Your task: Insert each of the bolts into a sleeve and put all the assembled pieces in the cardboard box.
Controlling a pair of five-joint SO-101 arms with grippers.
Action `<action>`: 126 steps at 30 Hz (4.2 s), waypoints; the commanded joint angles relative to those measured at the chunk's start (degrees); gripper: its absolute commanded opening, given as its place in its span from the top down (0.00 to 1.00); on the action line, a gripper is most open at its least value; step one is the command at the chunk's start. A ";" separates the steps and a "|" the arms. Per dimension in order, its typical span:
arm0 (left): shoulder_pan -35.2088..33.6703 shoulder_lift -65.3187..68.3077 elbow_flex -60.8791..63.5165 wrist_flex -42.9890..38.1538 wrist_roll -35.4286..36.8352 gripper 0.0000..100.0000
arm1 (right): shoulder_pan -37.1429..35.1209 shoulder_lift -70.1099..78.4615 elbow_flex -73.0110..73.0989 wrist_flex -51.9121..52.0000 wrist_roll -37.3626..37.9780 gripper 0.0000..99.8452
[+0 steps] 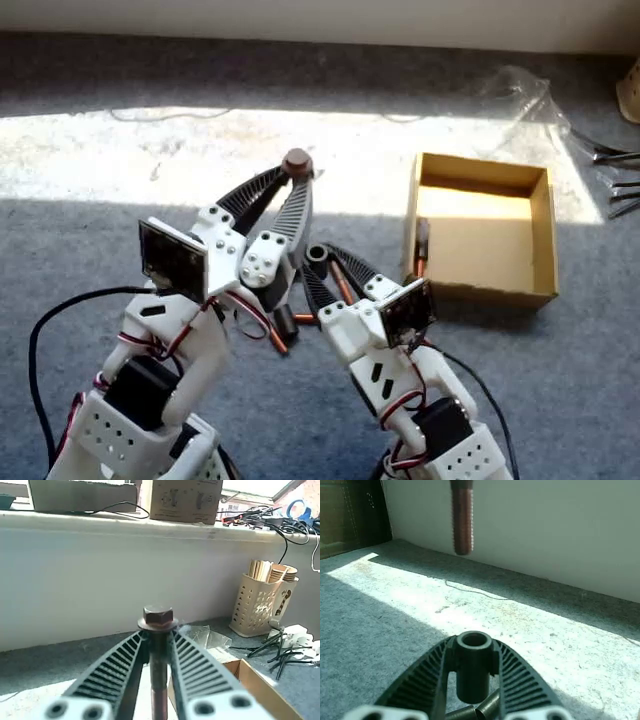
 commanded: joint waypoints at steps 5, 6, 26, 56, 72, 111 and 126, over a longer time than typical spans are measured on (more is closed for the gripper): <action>-3.65 -1.36 0.66 -0.97 10.37 0.99 | -0.57 -1.01 8.13 0.04 0.70 1.00; -3.65 -1.36 1.19 -0.97 10.90 0.99 | -0.57 -1.01 8.13 0.04 0.70 1.00; 3.65 -1.36 4.88 -0.88 3.87 0.99 | -0.48 -1.01 8.13 0.04 0.70 1.00; 6.29 -1.45 6.73 -0.88 3.34 0.99 | -0.48 -1.10 8.13 0.04 0.70 1.00; 4.18 -1.45 6.73 -0.88 2.99 0.99 | -0.40 -1.10 8.13 0.04 0.70 1.00; 3.65 -4.97 13.67 -0.97 3.08 0.96 | 3.38 -1.10 8.13 -4.53 0.88 1.00; 3.65 -1.63 13.23 -0.97 3.08 0.95 | 3.38 -1.10 8.31 -4.53 4.04 1.00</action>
